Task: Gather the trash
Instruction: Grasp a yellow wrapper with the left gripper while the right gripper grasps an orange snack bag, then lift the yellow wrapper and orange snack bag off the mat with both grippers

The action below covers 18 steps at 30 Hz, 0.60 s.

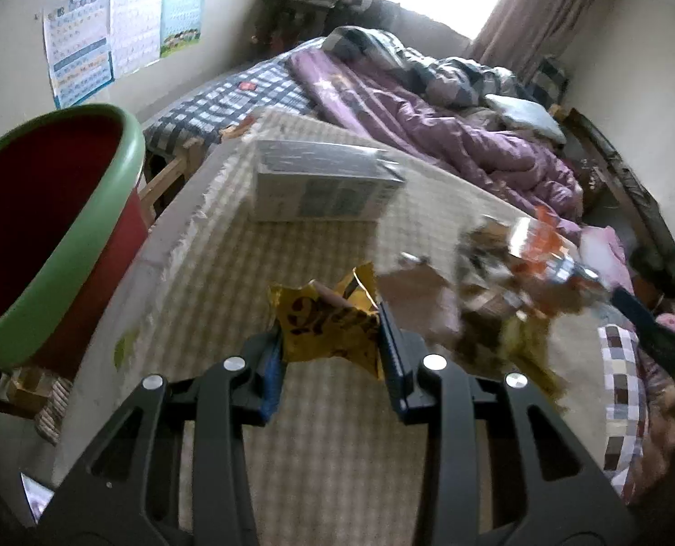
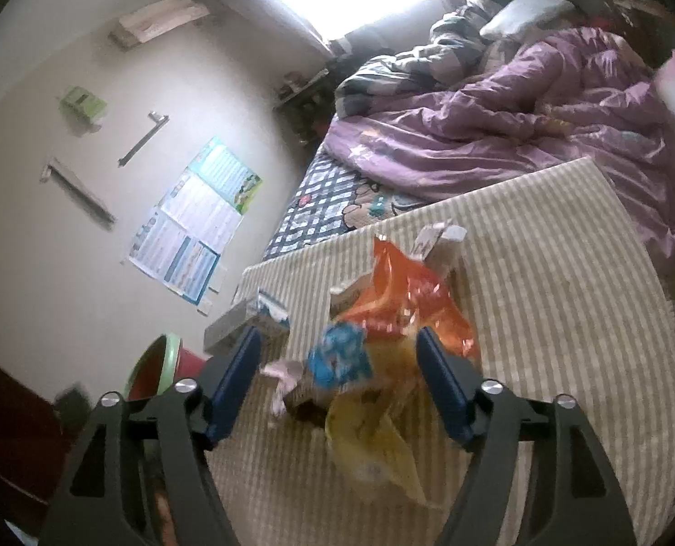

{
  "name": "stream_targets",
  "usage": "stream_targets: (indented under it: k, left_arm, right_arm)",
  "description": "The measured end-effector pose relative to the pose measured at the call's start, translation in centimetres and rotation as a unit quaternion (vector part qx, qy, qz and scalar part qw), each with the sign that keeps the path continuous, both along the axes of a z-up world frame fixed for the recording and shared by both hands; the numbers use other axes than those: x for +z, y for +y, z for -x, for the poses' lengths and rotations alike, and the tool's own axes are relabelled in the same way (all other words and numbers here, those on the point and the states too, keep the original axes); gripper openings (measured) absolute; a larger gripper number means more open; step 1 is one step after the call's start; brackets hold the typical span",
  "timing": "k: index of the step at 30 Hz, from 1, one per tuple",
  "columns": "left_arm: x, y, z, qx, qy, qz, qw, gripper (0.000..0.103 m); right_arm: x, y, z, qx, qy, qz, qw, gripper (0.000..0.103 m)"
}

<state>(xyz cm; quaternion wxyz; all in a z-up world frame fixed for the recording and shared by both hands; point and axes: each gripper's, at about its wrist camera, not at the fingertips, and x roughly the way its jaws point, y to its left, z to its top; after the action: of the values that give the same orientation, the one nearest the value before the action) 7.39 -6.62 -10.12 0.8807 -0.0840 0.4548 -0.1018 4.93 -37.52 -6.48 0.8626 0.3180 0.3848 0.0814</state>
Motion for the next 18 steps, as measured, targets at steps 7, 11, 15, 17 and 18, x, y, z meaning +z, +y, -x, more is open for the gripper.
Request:
stream_targets:
  k: [7, 11, 15, 17, 18]
  left_arm:
    - [0.6, -3.3, 2.3, -0.047, -0.013, -0.015, 0.9987, 0.035]
    - [0.5, -3.1, 2.5, -0.046, -0.012, -0.012, 0.9988, 0.035]
    - [0.5, -2.5, 2.1, -0.036, -0.011, -0.010, 0.9992, 0.035]
    - [0.4, -2.3, 2.2, -0.034, -0.010, -0.008, 0.9993, 0.035]
    - [0.3, -2.2, 2.1, -0.033, -0.009, -0.007, 0.9994, 0.035]
  right_arm:
    - [-1.7, 0.6, -2.8, 0.004, 0.048, -0.010, 0.999, 0.075]
    - [-3.1, 1.5, -2.7, 0.016, 0.074, -0.023, 0.997, 0.077]
    - [-2.7, 2.2, -2.3, 0.035, 0.060, -0.010, 0.998, 0.068]
    - [-2.4, 2.5, -2.3, 0.047, 0.054, -0.010, 0.997, 0.064]
    - [-2.2, 2.7, -2.1, 0.049, 0.052, -0.012, 0.997, 0.064]
